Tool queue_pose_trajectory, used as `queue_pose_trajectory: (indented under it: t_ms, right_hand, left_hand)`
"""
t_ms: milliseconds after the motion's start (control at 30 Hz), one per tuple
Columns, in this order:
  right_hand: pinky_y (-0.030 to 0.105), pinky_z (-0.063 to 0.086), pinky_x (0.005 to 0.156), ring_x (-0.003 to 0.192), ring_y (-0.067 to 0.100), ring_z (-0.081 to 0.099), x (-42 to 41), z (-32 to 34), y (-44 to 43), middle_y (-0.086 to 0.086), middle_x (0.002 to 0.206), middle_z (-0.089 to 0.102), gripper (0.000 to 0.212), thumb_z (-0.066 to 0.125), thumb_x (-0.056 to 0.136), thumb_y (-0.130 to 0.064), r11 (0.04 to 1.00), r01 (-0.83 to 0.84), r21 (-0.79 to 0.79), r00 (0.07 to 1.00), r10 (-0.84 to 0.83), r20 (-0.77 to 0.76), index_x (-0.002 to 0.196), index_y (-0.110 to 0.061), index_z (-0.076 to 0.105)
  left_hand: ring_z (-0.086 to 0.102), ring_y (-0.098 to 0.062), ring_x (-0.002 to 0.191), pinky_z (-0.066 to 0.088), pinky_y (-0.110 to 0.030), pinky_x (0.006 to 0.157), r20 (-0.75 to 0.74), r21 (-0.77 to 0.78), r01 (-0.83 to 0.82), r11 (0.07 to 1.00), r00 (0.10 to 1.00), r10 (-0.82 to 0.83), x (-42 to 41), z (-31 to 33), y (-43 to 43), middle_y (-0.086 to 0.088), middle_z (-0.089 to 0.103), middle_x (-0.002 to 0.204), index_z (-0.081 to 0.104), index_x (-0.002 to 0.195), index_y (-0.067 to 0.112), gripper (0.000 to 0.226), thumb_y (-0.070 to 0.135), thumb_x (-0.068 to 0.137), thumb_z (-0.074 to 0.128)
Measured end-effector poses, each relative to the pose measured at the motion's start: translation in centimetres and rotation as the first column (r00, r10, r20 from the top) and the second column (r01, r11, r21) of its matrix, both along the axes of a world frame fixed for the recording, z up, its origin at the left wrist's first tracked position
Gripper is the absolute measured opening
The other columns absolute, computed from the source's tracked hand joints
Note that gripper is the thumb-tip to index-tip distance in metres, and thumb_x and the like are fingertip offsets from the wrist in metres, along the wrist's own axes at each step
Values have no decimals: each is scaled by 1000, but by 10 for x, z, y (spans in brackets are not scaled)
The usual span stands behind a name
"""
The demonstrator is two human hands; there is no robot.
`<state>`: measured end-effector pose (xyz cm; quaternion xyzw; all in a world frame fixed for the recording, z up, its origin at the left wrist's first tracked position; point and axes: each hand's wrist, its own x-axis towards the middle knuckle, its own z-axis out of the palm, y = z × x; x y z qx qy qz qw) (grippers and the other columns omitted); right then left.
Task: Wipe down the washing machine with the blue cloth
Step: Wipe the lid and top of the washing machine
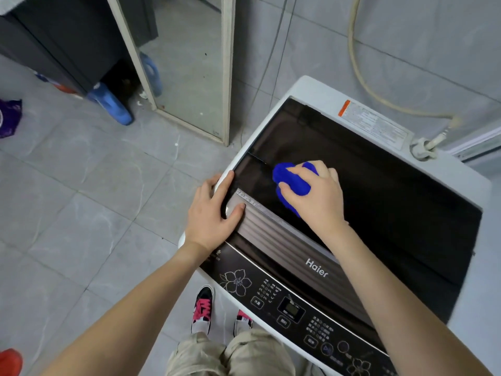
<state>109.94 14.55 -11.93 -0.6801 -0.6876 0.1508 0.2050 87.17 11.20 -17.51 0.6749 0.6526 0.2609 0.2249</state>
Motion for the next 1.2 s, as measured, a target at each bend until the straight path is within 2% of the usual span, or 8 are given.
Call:
queue_pose_trajectory:
  t_ms: [200, 367, 533, 667, 833, 967, 1100, 1200]
  right_hand:
    - [28, 39, 63, 96, 28, 51, -5, -9, -6, 2, 112, 63, 29, 77, 80, -33, 994, 22, 108, 994, -33, 108, 106, -22, 73]
    - [31, 43, 77, 108, 29, 47, -68, -1, 55, 4, 126, 56, 37, 61, 91, -44, 1000, -2, -8, 995, 3, 104, 123, -26, 65]
    - [30, 45, 73, 106, 27, 49, -8, -2, 9, 2, 124, 57, 37, 66, 90, -43, 997, -72, 21, 993, 69, 100, 120, -23, 68]
    - [35, 45, 89, 101, 32, 55, 93, 0, -30, 7, 116, 62, 34, 70, 86, -44, 952, 306, 31, 952, -306, 5, 111, -22, 73]
    - [43, 50, 93, 102, 37, 61, 205, 6, -102, 14, 111, 62, 48, 67, 82, -55, 685, 725, -72, 682, -728, -60, 111, -17, 71]
    - [38, 46, 87, 105, 37, 60, 203, 7, -152, 16, 119, 61, 44, 68, 85, -47, 539, 837, -98, 531, -842, -100, 113, -13, 68]
    - [39, 44, 94, 112, 34, 56, 125, -2, -126, 11, 124, 58, 34, 68, 89, -39, 746, 666, -9, 744, -665, -65, 114, -16, 70]
    - [34, 43, 79, 97, 33, 56, 58, -11, -64, 8, 113, 64, 32, 69, 83, -40, 918, 385, 98, 922, -386, -9, 107, -20, 74]
  left_hand:
    - [48, -22, 123, 36, -26, 97, -14, 28, -1, 1000, 1000, 1, 4, 0, 0, -2, 47, 139, 41, 151, 26, 70, 52, 87, 49]
    - [47, -19, 126, 33, -23, 98, 5, 9, -1, 1000, 1000, 1, 2, 2, 0, 0, 47, 139, 41, 151, 28, 69, 52, 87, 52]
    - [48, -21, 128, 35, -27, 103, 48, 3, 32, 999, 998, -32, -4, 0, -1, -1, 49, 139, 42, 151, 26, 69, 53, 88, 51]
    - [46, -22, 129, 33, -27, 103, 33, 1, 40, 999, 999, -40, -4, -2, 0, -3, 47, 141, 41, 151, 26, 71, 54, 87, 49]
    - [46, -25, 127, 35, -29, 102, 26, 17, 37, 999, 999, -37, -2, -1, 1, -6, 49, 140, 43, 151, 24, 72, 54, 86, 49]
    - [47, -25, 127, 33, -27, 102, 21, 13, 31, 999, 999, -32, -1, -1, 1, -8, 49, 141, 42, 151, 22, 72, 51, 86, 48]
    - [46, -26, 127, 33, -28, 102, -19, 34, 50, 998, 999, -50, 0, -1, 0, -11, 49, 141, 41, 151, 20, 68, 48, 89, 46]
    - [45, -26, 128, 31, -28, 103, -19, 32, 55, 998, 998, -54, -1, -2, 1, -11, 50, 141, 42, 151, 19, 63, 42, 93, 43]
